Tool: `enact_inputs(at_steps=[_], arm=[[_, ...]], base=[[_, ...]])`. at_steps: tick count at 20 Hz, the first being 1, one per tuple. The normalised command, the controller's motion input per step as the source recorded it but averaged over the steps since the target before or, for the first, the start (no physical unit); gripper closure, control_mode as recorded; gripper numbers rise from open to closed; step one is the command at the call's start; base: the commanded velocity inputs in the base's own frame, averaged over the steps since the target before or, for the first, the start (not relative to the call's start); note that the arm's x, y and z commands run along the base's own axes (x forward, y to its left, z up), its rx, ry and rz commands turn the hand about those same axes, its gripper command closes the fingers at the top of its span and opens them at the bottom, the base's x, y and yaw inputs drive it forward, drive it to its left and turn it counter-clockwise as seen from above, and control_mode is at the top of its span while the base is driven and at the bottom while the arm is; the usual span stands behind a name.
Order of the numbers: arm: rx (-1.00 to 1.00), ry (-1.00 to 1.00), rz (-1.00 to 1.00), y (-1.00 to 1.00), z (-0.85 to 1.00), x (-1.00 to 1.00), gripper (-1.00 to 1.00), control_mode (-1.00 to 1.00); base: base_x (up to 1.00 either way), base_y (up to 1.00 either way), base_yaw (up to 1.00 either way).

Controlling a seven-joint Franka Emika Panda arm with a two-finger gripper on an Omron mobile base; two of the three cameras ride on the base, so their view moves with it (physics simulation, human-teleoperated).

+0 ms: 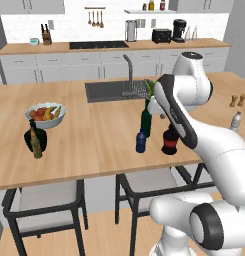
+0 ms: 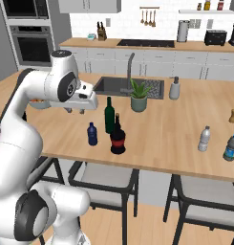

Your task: Move the plastic bottles in the middle to the plastics group, and the glass bottles in the middle to the glass group.

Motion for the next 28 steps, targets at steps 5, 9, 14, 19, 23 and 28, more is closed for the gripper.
enact_inputs(at_steps=[5, 9, 14, 19, 23, 28], arm=[[0.01, 0.05, 0.0, -0.13, 0.0, 0.27, -1.0, -1.0], [0.02, 0.11, 0.0, -0.1, 0.0, 0.67, -1.0, -1.0], [0.01, 0.09, 0.0, -0.06, -0.01, 0.64, -1.0, -1.0], [0.0, 0.0, 0.0, -0.09, -0.11, 0.39, -1.0, -1.0], [0.0, 0.0, 0.0, -0.52, -0.19, 0.0, -1.0, -1.0], [0.0, 0.0, 0.0, -0.48, -0.35, 0.0, -1.0, -1.0]], base=[[0.0, 0.0, 0.0], [0.0, 0.0, 0.0], [0.0, 0.0, 0.0], [0.0, 0.0, 0.0], [0.0, 0.0, 0.0], [0.0, 0.0, 0.0]])
